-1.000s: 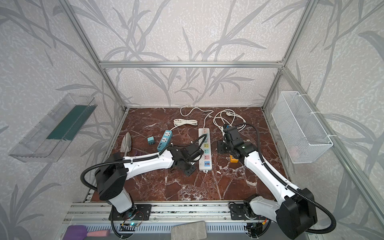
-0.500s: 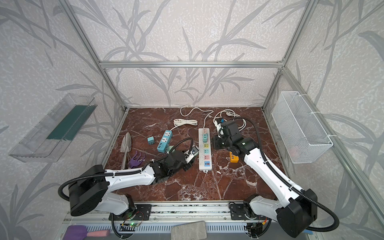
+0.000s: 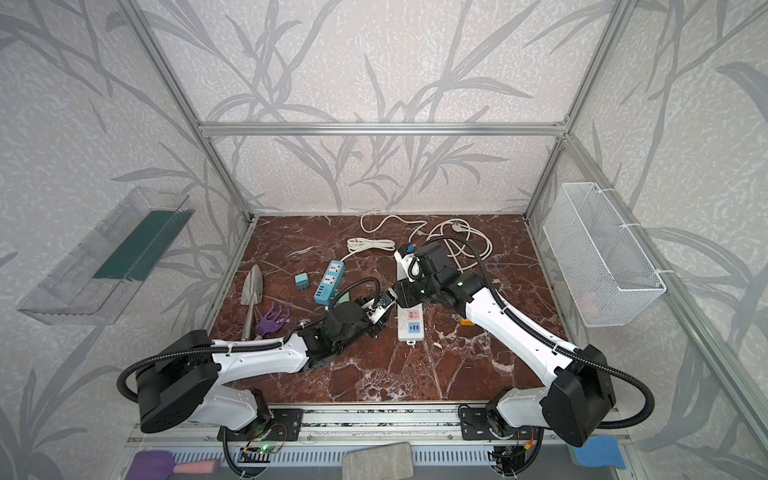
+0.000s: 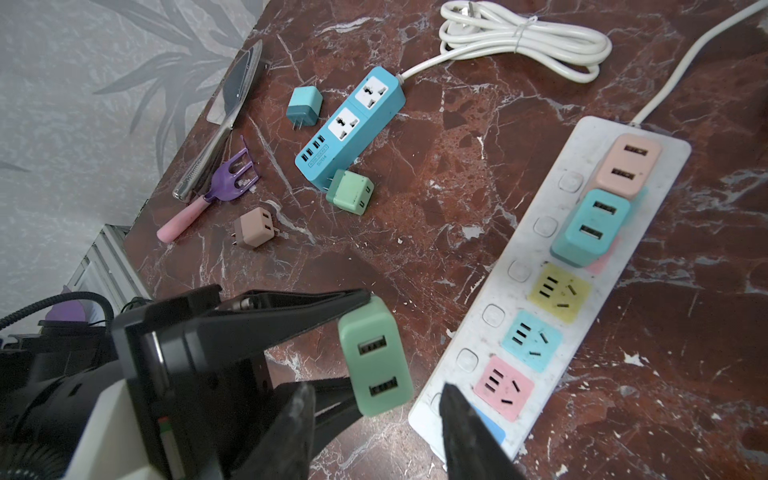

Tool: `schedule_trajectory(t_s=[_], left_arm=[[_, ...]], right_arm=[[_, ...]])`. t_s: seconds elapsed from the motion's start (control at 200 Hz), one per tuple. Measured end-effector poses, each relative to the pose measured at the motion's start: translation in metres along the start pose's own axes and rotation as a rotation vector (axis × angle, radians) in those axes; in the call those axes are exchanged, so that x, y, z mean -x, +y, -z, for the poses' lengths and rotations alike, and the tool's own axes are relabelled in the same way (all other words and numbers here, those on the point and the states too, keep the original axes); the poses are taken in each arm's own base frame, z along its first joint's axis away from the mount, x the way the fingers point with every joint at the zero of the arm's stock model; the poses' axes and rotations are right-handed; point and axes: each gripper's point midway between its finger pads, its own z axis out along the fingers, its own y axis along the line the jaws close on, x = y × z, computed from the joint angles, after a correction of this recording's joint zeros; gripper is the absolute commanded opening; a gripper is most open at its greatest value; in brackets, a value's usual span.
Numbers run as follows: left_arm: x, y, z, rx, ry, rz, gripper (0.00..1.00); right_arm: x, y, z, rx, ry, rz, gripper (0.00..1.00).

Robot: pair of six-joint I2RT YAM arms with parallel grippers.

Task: Insert the plug
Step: 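Lift the light-green adapter with left gripper toward right gripper while right arm reaches in, then grasp the light-green adapter with right gripper while left gripper releases it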

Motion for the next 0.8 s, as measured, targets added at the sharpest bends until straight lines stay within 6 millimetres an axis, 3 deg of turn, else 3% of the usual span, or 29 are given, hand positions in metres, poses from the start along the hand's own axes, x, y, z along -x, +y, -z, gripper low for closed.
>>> schedule_trajectory(t_s=[0.145, 0.24, 0.445, 0.8], left_arm=[[0.001, -0.001, 0.001, -0.009, -0.005, 0.020, 0.00], [0.012, -0.004, 0.003, -0.029, -0.045, 0.039, 0.00], [0.032, -0.005, 0.013, -0.069, -0.110, 0.090, 0.00], [0.028, -0.016, 0.015, -0.137, -0.086, 0.113, 0.00]], right_arm=[[0.002, -0.002, -0.001, -0.004, -0.011, -0.003, 0.45], [-0.001, -0.009, 0.000, 0.004, -0.026, -0.038, 0.39], [-0.001, -0.045, 0.024, -0.006, -0.100, -0.179, 0.40], [-0.001, -0.014, 0.033, 0.125, -0.093, -0.146, 0.46]])
